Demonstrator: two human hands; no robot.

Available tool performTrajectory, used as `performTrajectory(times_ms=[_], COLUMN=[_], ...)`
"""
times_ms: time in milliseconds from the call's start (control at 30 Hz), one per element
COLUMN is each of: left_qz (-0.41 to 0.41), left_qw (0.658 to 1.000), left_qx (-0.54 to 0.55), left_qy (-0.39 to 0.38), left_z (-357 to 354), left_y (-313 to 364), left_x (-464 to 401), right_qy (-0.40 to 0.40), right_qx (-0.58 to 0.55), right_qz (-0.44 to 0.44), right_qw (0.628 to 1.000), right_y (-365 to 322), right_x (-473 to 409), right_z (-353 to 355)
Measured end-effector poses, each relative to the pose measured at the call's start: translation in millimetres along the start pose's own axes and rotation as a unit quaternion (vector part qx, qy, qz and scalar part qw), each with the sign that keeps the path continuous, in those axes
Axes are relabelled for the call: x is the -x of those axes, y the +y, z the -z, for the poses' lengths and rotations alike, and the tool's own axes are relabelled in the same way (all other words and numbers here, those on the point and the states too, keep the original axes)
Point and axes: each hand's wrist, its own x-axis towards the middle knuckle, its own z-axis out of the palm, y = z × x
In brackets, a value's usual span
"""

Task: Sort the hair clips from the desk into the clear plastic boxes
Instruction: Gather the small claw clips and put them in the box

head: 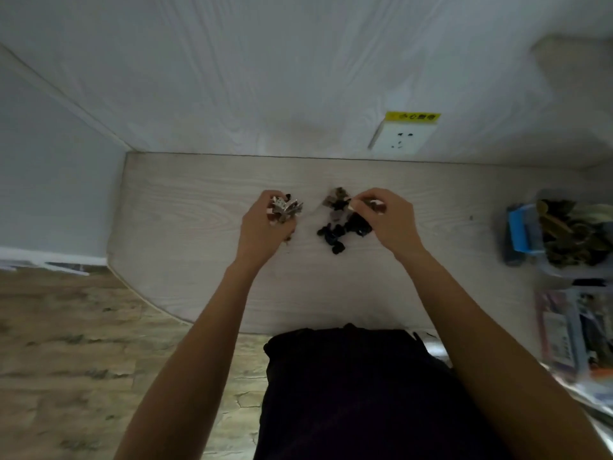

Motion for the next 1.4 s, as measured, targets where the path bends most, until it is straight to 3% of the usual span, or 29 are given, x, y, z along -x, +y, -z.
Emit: performTrajectory(times_ms=[100, 200, 400, 567, 833, 1033, 1200, 1300, 1400], left_qz=[-0.036, -0.072, -0.163, -0.224, -0.336, -0.353, -0.387, -0.394, -0.375], left_qw=[0.999, 0.995, 0.972, 0.951, 0.898, 0.881, 0.880, 0.861, 0.860], left_qx=[0.009, 0.023, 0.021, -0.011, -0.218, -0.242, -0.254, -0.315, -0.333], left_qy=[-0.002, -0.057, -0.166, -0.214, -0.183, -0.201, -0.109, -0.070, -0.092], left_z=[-22, -56, -152, -232, -334, -337, -326, -317, -312], left_y=[25, 56, 129, 180, 213, 195, 179, 169, 165], left_x=[14, 29, 63, 74, 55, 61, 65, 62, 57], right_qy=[0.071, 0.170, 0.284, 0.250, 0.160, 0.138, 0.091, 0.115, 0.128], right_qx=[-0.099, -0.130, 0.104, 0.201, 0.178, 0.170, 0.147, 0.173, 0.200], right_qz=[-0.051, -0.064, -0.067, -0.067, 0.005, 0.062, 0.140, 0.119, 0.092], right_qw=[0.991, 0.975, 0.951, 0.945, 0.971, 0.974, 0.975, 0.971, 0.967], right_y=[20, 46, 113, 164, 205, 204, 189, 185, 180], right_x=[26, 49, 70, 60, 69, 77, 72, 62, 52], right_z=[46, 104, 218, 254, 291, 284, 265, 260, 259])
